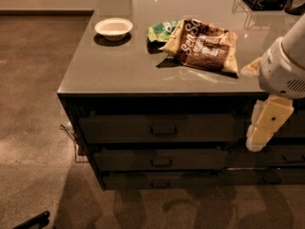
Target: Open top drawer
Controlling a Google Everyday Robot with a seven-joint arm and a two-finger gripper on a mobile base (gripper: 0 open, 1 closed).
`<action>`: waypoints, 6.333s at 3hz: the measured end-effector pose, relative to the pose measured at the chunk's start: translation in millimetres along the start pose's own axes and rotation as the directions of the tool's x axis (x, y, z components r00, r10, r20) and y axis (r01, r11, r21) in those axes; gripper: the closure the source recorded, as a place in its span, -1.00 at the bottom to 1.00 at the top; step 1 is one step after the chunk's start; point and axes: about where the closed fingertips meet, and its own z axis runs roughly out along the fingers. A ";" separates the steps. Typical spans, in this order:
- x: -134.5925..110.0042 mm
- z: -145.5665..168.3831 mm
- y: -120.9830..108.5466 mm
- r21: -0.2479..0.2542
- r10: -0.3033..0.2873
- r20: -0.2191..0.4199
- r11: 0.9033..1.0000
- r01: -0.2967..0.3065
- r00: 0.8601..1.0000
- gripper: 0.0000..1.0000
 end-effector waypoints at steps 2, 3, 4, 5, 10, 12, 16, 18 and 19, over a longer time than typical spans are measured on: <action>9.9 28.0 8.2 -0.063 0.006 0.010 0.998 -0.006 1.000 -1.00; 11.1 39.5 9.3 -0.087 -0.030 0.018 0.996 0.032 0.999 -1.00; 16.5 70.3 13.2 -0.115 -0.079 0.030 0.990 0.082 0.996 -1.00; 22.4 104.9 14.3 -0.118 -0.109 0.040 0.987 0.113 0.993 -1.00; 11.3 199.1 -37.2 0.016 -0.155 0.101 0.988 0.154 0.983 -1.00; 18.0 249.0 -62.6 -0.008 -0.107 0.103 0.994 0.108 0.989 -1.00; 24.4 265.4 -46.3 -0.071 -0.108 0.160 0.990 0.121 0.981 0.16; 25.2 249.1 -36.6 -0.086 -0.111 0.168 0.988 0.127 0.979 1.00; 23.6 242.7 -37.7 -0.086 -0.111 0.168 0.988 0.127 0.979 1.00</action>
Offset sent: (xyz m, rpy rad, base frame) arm -0.0033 -0.0019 -0.0247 0.0204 0.0475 0.0085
